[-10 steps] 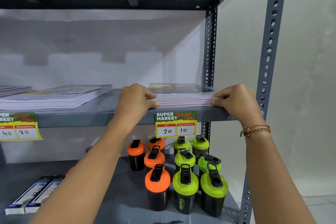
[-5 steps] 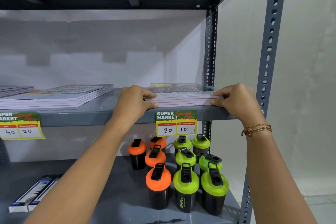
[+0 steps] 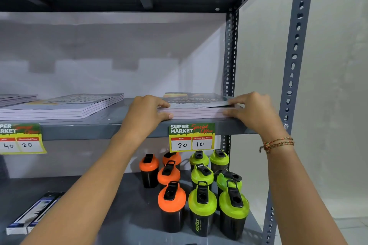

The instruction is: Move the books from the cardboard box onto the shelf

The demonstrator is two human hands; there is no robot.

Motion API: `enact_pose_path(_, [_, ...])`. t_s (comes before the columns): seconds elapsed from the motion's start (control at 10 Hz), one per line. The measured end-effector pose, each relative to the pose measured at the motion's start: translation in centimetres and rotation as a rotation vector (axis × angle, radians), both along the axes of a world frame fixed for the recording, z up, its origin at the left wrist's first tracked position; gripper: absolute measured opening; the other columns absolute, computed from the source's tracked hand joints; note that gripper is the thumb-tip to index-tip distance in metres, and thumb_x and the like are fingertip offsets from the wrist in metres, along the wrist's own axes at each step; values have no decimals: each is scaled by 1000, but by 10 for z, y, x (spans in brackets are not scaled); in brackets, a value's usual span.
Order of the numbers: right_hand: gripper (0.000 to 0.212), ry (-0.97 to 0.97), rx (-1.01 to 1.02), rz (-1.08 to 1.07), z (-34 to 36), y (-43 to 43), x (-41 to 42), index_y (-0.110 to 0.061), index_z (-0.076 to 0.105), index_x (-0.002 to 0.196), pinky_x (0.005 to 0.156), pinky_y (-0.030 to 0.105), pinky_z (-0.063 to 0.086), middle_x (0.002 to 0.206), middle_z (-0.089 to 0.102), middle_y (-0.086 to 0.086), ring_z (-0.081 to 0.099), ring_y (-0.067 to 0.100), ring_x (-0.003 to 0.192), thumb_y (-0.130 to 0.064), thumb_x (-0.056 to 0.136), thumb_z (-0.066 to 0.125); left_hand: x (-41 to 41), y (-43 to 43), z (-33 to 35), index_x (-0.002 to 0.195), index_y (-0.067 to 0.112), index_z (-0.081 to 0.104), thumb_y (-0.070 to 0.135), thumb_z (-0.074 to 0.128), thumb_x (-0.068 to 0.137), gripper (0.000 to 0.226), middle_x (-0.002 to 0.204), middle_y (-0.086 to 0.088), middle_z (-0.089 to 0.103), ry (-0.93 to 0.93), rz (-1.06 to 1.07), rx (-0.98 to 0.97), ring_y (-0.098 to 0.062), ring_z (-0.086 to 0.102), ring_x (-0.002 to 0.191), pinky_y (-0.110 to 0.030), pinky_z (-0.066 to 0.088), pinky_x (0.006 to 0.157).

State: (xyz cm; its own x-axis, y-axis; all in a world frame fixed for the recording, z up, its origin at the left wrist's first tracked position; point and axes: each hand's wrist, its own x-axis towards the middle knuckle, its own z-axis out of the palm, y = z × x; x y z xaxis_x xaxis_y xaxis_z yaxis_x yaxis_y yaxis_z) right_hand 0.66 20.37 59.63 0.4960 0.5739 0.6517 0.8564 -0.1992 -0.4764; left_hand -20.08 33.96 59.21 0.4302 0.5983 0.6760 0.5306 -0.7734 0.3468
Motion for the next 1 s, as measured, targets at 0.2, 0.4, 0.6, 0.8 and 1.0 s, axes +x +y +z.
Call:
enact_pose_path(0.2, [66,-411,-90,-171,-3,12,-10,-27,55,128,115,58,13,156,23,11,9,36,145,-58,71,69,26,-8,0,134,28,50,38,55,92,44,146,6,46,299,-124,199,-20,18,145,-39,12,119])
enact_pose_path(0.4, [41,-383,-188,71,-5,24,-21,-22,66,116,111,45,37,131,62,5,45,26,131,-46,82,65,32,0,-2,130,28,54,30,54,94,37,137,6,56,253,-164,178,-16,44,133,-34,39,109])
enact_pose_path(0.6, [32,-277,-82,148,-10,25,-22,-23,67,114,94,41,52,120,69,0,63,25,112,-36,85,66,35,1,-6,128,27,57,27,58,92,35,133,6,59,186,-187,156,-11,50,127,-27,39,106])
enact_pose_path(0.8, [29,-262,-43,179,-15,29,-21,-22,69,111,93,41,53,119,70,1,64,24,110,-32,84,68,36,4,-8,128,27,57,26,59,92,36,132,3,61,185,-194,179,-14,54,124,-30,43,104])
enact_pose_path(1.0, [29,-354,149,169,-22,22,-29,-12,69,110,99,45,50,119,70,7,59,26,119,-27,85,68,34,-1,-2,134,30,50,37,53,93,42,142,4,51,203,-179,215,-16,42,135,-35,38,109])
